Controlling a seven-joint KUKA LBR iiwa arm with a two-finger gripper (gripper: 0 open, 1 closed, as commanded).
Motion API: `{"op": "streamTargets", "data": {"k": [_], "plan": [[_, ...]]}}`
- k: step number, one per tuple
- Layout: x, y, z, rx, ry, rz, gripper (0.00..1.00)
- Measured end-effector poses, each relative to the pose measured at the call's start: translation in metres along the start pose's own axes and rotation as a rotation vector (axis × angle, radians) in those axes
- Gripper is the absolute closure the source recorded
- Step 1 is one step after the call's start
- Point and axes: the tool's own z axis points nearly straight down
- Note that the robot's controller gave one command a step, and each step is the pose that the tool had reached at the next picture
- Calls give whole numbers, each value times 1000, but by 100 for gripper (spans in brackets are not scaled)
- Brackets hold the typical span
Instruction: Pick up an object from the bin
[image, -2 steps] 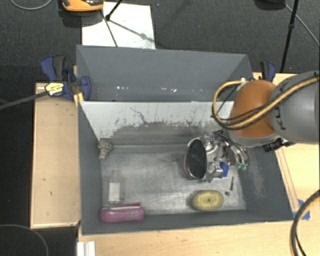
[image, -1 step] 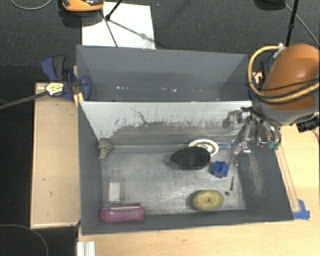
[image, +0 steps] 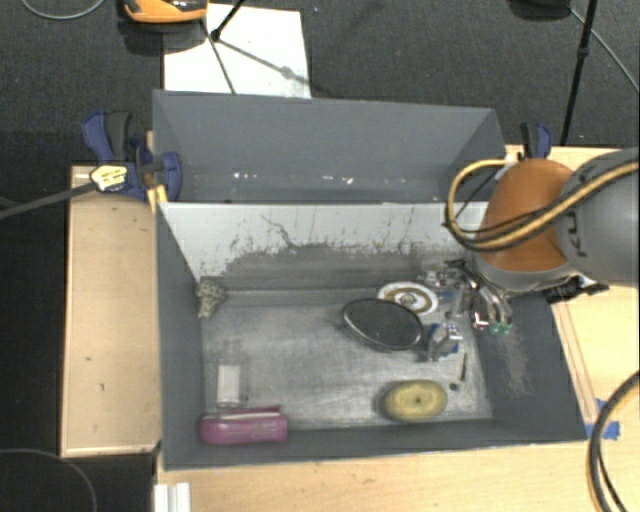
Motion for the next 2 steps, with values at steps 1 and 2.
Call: {"op": "streamTargets", "data": {"k": [1, 2], "plan": [[0, 0, -3, 1, -2, -4, 100], [-2, 18, -152, 1, -11, -220, 100]]}}
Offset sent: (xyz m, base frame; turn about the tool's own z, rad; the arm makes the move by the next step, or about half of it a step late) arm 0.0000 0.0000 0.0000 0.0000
